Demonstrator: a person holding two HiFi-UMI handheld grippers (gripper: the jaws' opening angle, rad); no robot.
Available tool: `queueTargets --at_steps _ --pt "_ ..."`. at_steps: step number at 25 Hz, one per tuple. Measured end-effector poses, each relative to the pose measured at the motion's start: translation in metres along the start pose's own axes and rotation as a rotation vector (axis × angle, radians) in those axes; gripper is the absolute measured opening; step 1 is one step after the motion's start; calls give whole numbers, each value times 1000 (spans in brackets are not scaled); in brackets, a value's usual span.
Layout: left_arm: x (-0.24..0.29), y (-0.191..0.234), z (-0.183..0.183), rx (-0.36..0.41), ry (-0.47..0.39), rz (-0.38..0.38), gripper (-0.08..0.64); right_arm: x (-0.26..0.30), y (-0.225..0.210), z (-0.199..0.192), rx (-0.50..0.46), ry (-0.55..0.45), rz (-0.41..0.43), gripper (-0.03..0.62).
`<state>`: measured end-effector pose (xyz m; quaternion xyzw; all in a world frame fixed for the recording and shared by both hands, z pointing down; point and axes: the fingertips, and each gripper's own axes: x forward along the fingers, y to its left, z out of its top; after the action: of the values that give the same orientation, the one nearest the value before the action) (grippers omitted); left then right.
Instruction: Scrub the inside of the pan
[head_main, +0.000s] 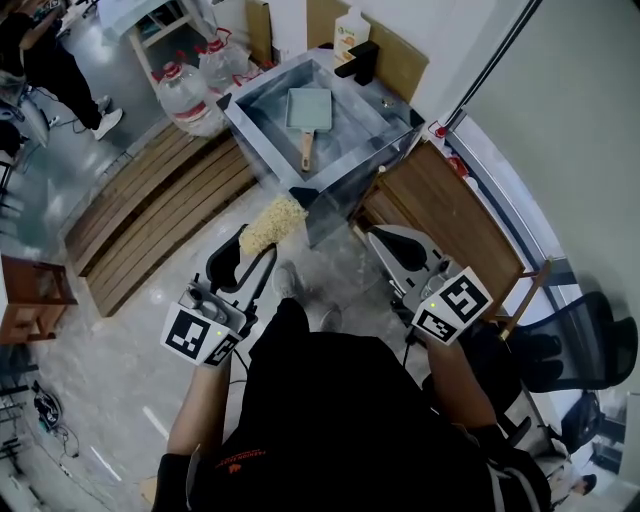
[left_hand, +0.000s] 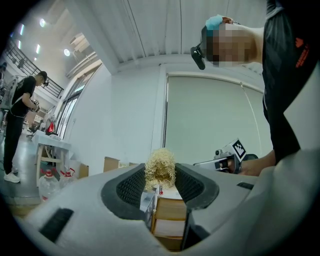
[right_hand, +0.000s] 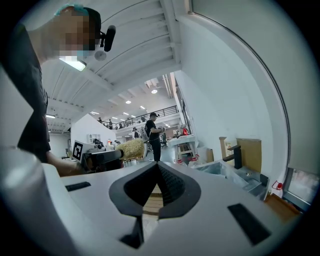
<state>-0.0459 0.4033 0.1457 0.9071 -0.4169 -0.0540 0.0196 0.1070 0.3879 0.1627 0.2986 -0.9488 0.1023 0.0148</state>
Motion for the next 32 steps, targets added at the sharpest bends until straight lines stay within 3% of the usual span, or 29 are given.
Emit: queueTargets --at_steps 13,32 --pt "33 58 -15 -20 -13 7 179 35 -44 -7 11 35 -38 2" --pt "125 270 -58 -104 89 -43 179 255 -147 -5 75 131 -57 2"
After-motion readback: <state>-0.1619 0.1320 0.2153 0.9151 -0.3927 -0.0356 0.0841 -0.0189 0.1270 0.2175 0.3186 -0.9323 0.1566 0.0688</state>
